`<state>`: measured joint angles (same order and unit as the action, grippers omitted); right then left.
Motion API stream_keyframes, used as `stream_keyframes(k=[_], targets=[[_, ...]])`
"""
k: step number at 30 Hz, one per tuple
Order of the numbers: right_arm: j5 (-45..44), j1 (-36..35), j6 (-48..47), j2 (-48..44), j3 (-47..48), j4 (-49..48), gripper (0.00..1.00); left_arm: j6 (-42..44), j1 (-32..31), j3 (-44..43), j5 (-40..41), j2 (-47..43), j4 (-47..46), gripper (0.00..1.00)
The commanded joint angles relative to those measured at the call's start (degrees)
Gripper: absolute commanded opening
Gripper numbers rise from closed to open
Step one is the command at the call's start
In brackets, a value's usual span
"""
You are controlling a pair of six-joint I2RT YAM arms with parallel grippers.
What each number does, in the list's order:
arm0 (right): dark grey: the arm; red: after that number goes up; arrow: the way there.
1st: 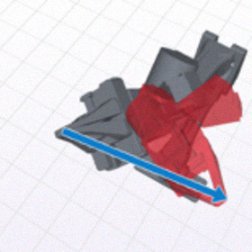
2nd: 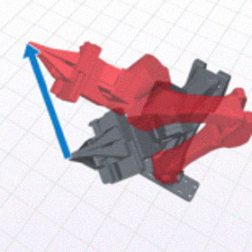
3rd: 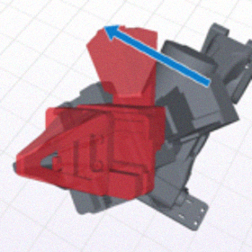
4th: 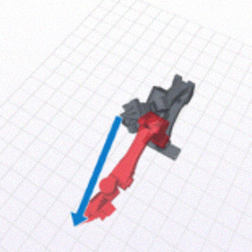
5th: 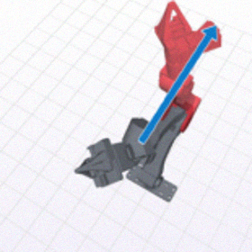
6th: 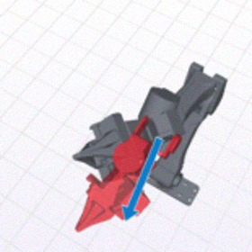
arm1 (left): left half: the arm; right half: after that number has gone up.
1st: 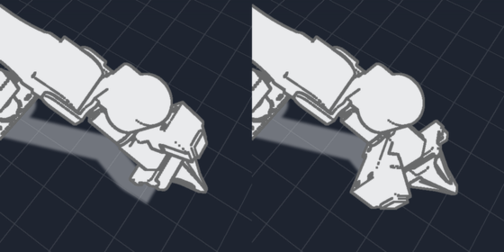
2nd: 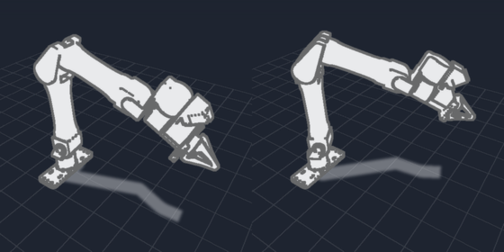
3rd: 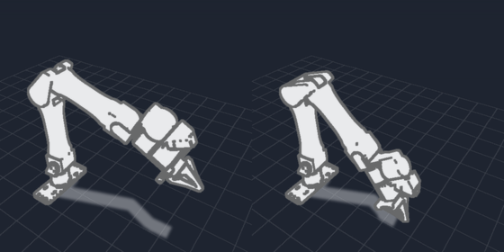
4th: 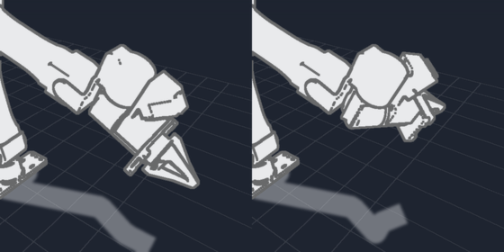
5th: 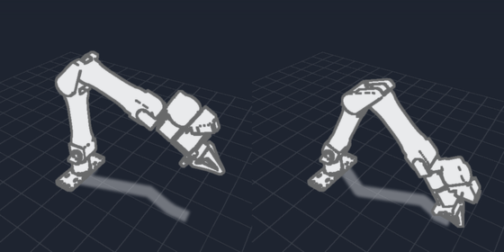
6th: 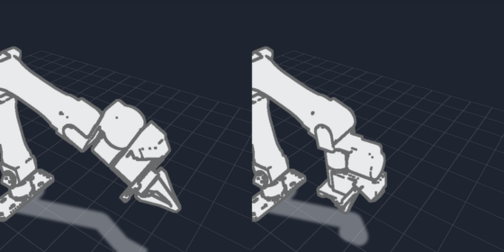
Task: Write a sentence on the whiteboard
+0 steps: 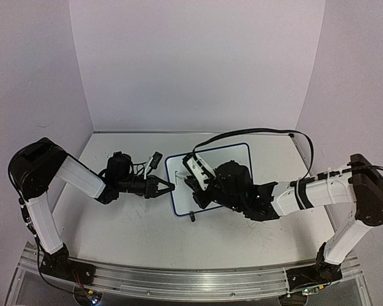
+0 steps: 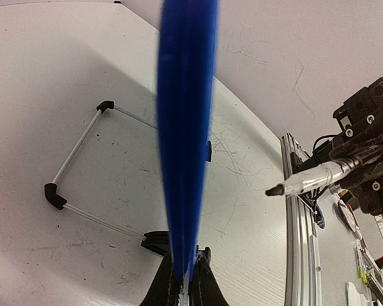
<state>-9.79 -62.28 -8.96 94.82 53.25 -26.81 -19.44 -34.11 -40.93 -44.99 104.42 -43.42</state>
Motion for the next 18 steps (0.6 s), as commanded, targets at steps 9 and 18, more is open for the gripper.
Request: stream_keyframes(k=[9,18], targets=[[-4.31,0.17,-0.75,2.64,3.85,-3.15,0.0,1.38,0.18,-0.98,3.33,0.04,5.6,0.0],[-5.09,0.31,-0.85,3.74,4.23,-3.55,0.0,1.6,0.18,-0.65,3.35,-0.31,5.77,0.0]])
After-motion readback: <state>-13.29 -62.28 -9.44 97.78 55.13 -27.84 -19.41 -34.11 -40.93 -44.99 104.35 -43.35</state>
